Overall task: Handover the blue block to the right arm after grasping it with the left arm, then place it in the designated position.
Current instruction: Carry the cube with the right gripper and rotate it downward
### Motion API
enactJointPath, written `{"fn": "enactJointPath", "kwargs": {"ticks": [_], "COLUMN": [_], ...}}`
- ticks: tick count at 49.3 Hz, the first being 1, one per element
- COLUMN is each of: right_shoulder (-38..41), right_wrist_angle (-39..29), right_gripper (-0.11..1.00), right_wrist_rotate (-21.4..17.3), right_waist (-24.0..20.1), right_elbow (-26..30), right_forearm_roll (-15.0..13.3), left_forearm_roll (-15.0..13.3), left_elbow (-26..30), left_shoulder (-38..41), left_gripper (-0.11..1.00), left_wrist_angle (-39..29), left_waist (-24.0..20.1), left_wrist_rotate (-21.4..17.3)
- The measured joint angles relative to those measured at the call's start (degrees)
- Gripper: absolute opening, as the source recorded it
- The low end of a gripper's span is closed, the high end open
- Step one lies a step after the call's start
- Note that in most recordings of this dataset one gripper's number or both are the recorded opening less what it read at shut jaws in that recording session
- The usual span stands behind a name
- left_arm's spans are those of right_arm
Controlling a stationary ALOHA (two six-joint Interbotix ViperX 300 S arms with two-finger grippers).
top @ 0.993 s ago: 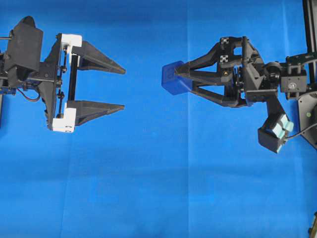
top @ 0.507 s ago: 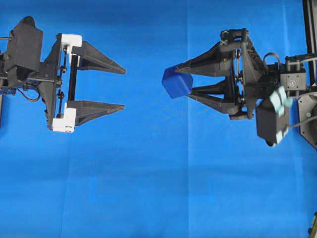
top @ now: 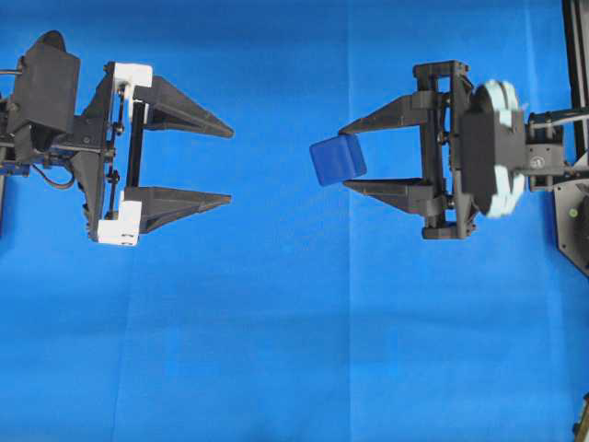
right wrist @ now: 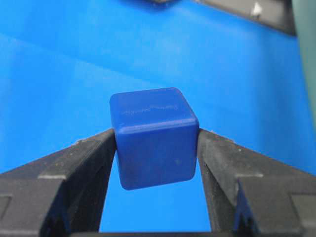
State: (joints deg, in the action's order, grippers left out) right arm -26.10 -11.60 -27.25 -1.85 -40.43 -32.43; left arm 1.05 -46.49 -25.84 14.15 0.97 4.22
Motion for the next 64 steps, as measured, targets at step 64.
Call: {"fn": "enactJointPath", "kwargs": {"ticks": [64], "right_shoulder": [0.00], "right_wrist_angle": [-2.11], "right_gripper": [0.45], "right_wrist_rotate": [-4.66], "right_waist": [-0.09], "right_elbow": [0.09], "right_forearm_roll": [0.00], "left_forearm_roll": [0.00], "left_elbow": [0.00], "left_shoulder": [0.09], "left_gripper": [0.93], "left_wrist_angle": [0.00], "left_waist": [0.00], "left_wrist_rotate": [0.00]}}
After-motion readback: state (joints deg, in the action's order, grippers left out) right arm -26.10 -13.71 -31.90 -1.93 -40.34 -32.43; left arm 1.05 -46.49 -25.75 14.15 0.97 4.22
